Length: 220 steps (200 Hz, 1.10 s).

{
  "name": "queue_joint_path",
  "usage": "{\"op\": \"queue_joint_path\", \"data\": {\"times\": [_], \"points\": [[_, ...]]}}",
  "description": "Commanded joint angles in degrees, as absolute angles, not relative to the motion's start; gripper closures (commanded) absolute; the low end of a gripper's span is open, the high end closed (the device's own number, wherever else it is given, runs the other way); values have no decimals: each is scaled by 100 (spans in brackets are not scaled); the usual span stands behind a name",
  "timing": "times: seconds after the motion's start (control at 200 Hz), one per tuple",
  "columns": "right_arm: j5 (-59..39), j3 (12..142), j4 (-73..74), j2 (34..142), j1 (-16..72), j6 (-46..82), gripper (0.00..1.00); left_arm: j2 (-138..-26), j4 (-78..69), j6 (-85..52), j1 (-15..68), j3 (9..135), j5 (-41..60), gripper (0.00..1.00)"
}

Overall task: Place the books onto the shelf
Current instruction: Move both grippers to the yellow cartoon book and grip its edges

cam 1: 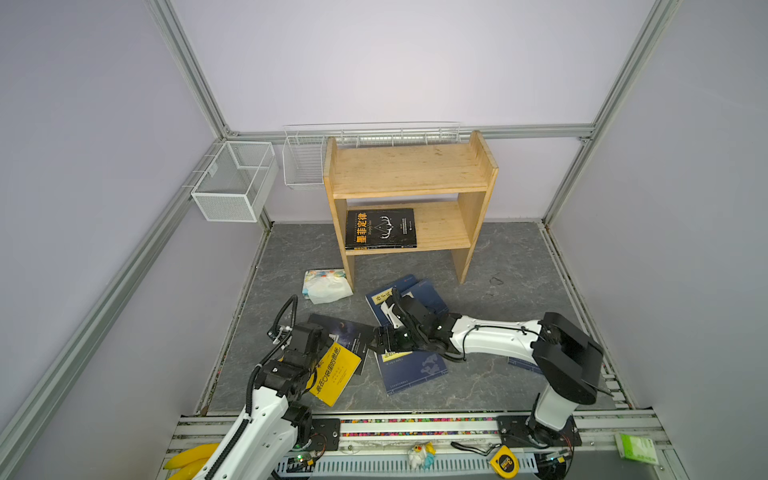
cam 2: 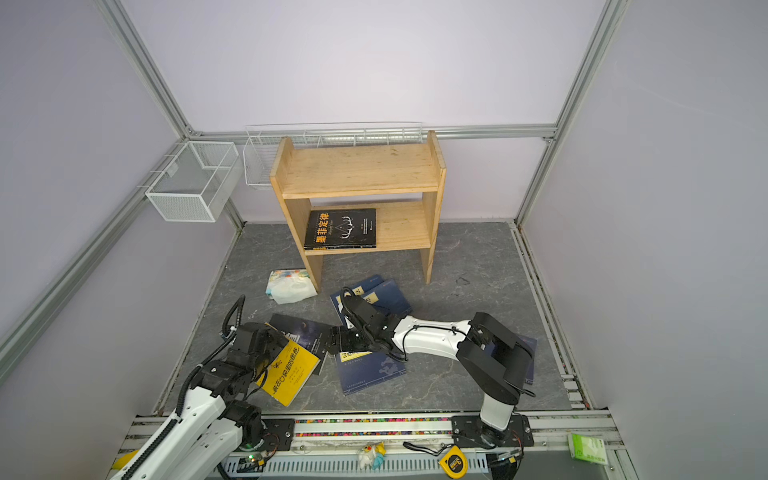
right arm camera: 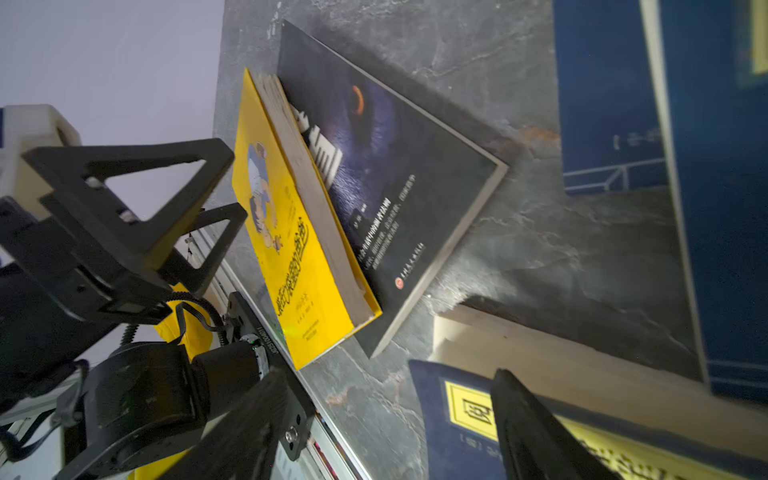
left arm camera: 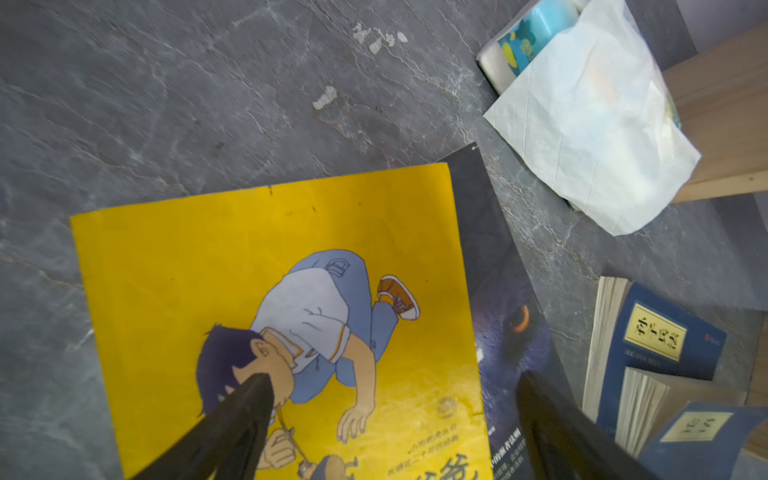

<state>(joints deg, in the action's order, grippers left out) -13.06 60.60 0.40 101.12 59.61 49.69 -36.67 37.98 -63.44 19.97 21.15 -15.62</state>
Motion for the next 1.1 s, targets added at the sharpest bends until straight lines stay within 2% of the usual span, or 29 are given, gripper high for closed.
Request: {"op": "queue_joint_path", "data": {"times": [0.0,0.15,0.275,0.52,0.79,0.92,1.095], "points": [[-1451,6284,355,10354,6012,4985,21,-3503,3892,-6609,1968,1936,-1454,8],[-1190,6708,-74,10495,6025,4442,21,-3033,4612,-6722,1960,1962,-1723,8],[-1397,7109,-197,10772,6045,4145,22,-2713,5028,-6873,1964,1921,-1753,8],[-1950,7932,-331,11704,6160,3862,33,-2485,5302,-7108,1968,1714,-1608,8],[-2364,8561,-781,12359,6254,3516,37,-2646,4179,-7392,1960,1243,-995,9],[-2418,8757,-1048,12565,6238,3455,46,-2435,3218,-7462,1961,923,-582,9],[-2557,8669,-991,12496,6119,3480,50,-2332,2622,-7532,1967,834,-352,10]]}}
